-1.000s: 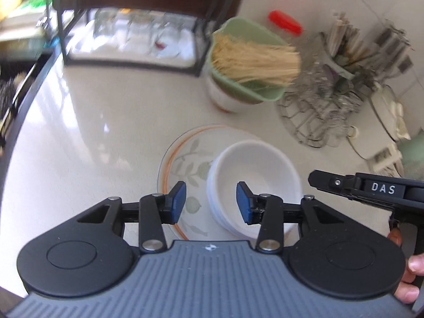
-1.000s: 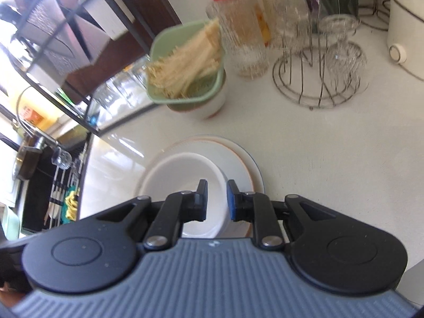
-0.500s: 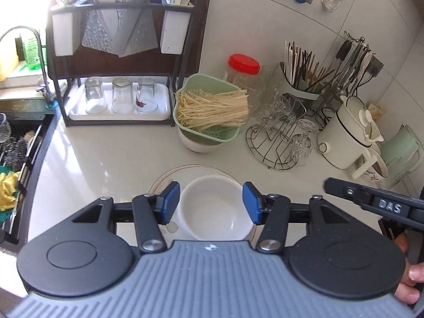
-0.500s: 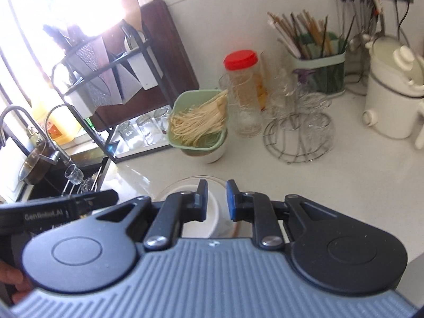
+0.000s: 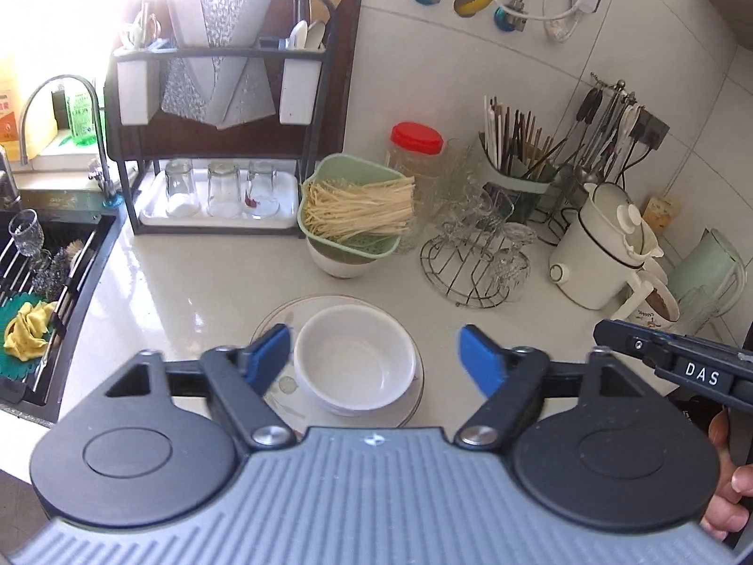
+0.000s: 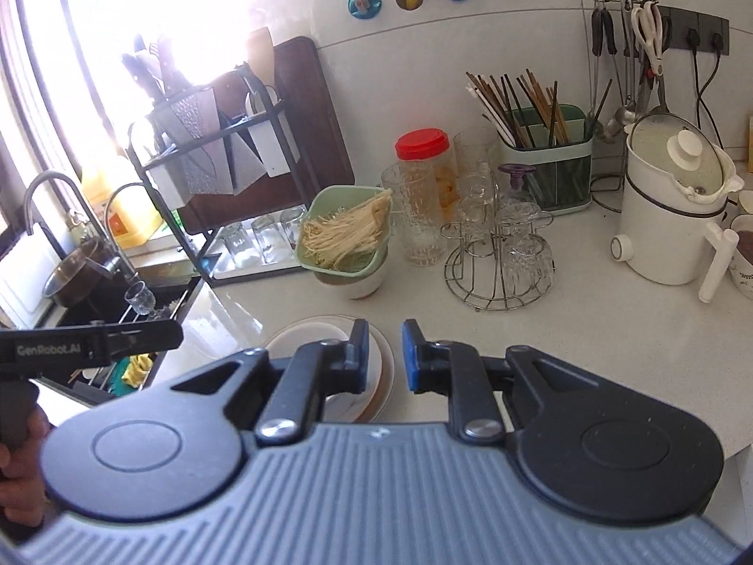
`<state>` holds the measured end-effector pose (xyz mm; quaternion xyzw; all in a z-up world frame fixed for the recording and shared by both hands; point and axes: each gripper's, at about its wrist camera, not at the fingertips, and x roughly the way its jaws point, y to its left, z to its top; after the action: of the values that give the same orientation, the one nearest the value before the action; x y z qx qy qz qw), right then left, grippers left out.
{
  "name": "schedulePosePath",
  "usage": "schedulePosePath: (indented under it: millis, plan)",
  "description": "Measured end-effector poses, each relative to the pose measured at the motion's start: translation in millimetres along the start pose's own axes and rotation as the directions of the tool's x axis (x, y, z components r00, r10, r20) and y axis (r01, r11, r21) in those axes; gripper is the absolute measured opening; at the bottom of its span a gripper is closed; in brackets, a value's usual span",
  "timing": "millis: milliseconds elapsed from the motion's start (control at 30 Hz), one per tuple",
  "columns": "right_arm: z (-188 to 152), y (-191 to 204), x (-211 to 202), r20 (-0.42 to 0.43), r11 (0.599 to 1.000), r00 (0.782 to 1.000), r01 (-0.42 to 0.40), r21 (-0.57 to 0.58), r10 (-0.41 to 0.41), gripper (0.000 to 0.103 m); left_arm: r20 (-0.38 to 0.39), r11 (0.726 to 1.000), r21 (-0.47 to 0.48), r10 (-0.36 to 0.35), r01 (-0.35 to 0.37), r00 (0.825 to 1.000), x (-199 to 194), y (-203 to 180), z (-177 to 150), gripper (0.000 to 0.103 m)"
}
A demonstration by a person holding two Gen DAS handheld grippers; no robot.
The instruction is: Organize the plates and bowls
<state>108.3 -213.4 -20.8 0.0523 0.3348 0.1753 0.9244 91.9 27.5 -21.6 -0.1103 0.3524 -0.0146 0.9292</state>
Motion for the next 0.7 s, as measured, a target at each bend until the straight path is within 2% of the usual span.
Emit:
schedulePosePath:
  millis: [167, 300, 333, 367, 400, 467, 533, 567, 700]
  plan:
    - [-3.7, -9.0, -11.3, 0.013, 1.0, 1.0, -0.011, 0.011, 0.011, 0.019, 0.026, 0.999, 0.016, 0.035, -0.035, 0.999, -15.6, -6.1, -11.0, 0.098]
    - [-10.9, -9.7, -17.9, 0.017, 1.0, 1.0, 0.011, -0.016, -0.011, 0.02, 0.022, 0.999, -0.001, 0.052, -0.052, 0.998, -23.1, -6.8, -19.6, 0.098]
    - [-13.0, -10.4, -19.9, 0.019, 1.0, 1.0, 0.011, -0.013, -0.011, 0.025, 0.018, 0.998, 0.0, 0.06, -0.06, 0.998, -24.0, -7.5, -21.3, 0.098]
    - [-14.8, -11.1, -21.2, 0.021, 1.0, 1.0, 0.01, -0.007, -0.01, 0.035, 0.012, 0.998, -0.002, 0.067, -0.067, 0.998, -23.8, -7.2, -22.6, 0.098]
    - [-17.0, -12.3, -23.4, 0.024, 1.0, 1.0, 0.012, 0.001, -0.012, 0.041, 0.008, 0.997, -0.004, 0.072, -0.072, 0.997, -24.5, -7.5, -24.0, 0.098]
    - [-21.4, -12.1, -26.2, 0.04, 1.0, 0.999, 0.02, 0.002, -0.02, 0.068, 0.013, 0.997, 0.003, 0.075, -0.075, 0.997, -26.2, -8.9, -26.7, 0.098]
    - [-24.9, -12.4, -28.3, 0.065, 1.0, 0.997, 0.03, -0.004, -0.03, 0.08, 0.009, 0.995, 0.013, 0.098, -0.098, 0.995, -27.3, -9.4, -28.6, 0.098]
    - [-26.4, -12.2, -28.5, 0.068, 1.0, 0.997, 0.029, -0.01, -0.029, 0.084, 0.01, 0.994, 0.013, 0.105, -0.105, 0.994, -27.6, -8.4, -28.5, 0.098]
    - [-30.5, -12.5, -23.5, 0.008, 0.998, 0.999, 0.043, -0.039, -0.043, 0.087, 0.019, 0.994, 0.007, 0.108, -0.108, 0.994, -31.1, -7.3, -30.2, 0.099]
